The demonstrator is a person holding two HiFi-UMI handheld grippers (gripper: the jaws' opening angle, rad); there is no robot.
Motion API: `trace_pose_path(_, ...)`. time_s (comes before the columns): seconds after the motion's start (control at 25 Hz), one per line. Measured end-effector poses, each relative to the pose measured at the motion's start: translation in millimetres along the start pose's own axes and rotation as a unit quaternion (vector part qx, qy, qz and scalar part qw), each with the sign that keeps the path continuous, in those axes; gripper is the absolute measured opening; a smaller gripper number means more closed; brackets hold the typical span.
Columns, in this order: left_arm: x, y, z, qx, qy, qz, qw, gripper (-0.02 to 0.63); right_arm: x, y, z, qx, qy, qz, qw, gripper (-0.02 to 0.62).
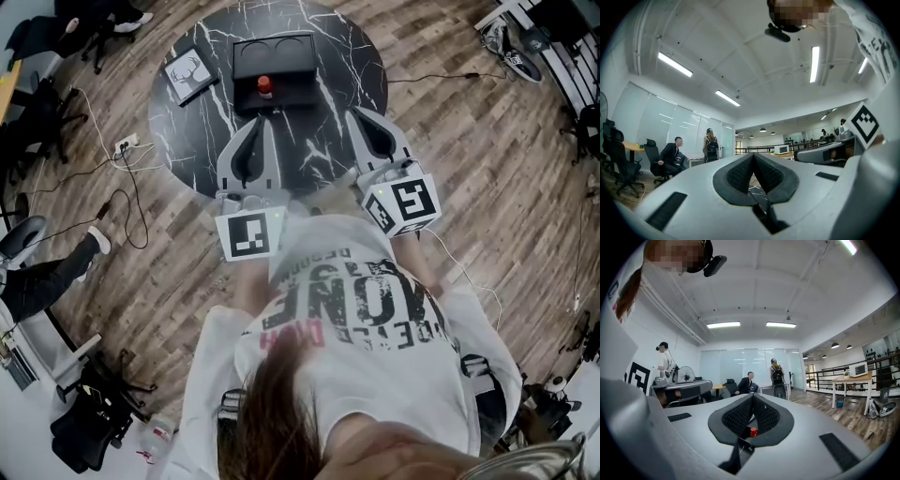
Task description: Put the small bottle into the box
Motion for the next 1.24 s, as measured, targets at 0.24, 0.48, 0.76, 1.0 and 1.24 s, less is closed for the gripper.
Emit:
trace_pose_path(0.24, 8.0, 1.8, -3.3, 0.002, -0.004, -0.003, 1.0, 0.003, 2.1, 4.3, -1.5, -0.001, 0.005, -0.014, 1.0, 0.002)
trace_pose_path(0.48, 8.4, 2.7, -5.2, -0.002, -0.008, -0.001, 1.0, 0.003, 9.1, 6.0, -4.1, -0.004, 0.008, -0.011, 1.0, 0.002)
trace_pose_path(0.76, 10.9, 5.1, -5.6, 0.002, -0.005, -0.002, 1.0, 0.003, 17.9, 12.9, -2.6, -0.009, 0.012, 0.001, 1.0, 0.001)
trace_pose_path(1.0, 14.1, 6.5, -5.3, 0.001, -0.006, 0.001, 1.0, 0.003, 17.0, 17.9, -0.2, -0.012, 0.009, 0.001, 1.0, 0.0)
trace_pose_path(1.24, 14.6, 7.8, -1.4, 0.001, -0.01, 0.003, 0.9999, 0.003, 16.3, 19.5, 3.8, -0.016, 0.007, 0.001, 1.0, 0.0)
Point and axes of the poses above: the fingertips, and each gripper's own axes: y backward along the fingers, x to its right, z out of its underside, the point moved 2 cm from there along y, backward along the fingers, and after that the axes turned 5 degrees about -z, right-handed, at the moved point
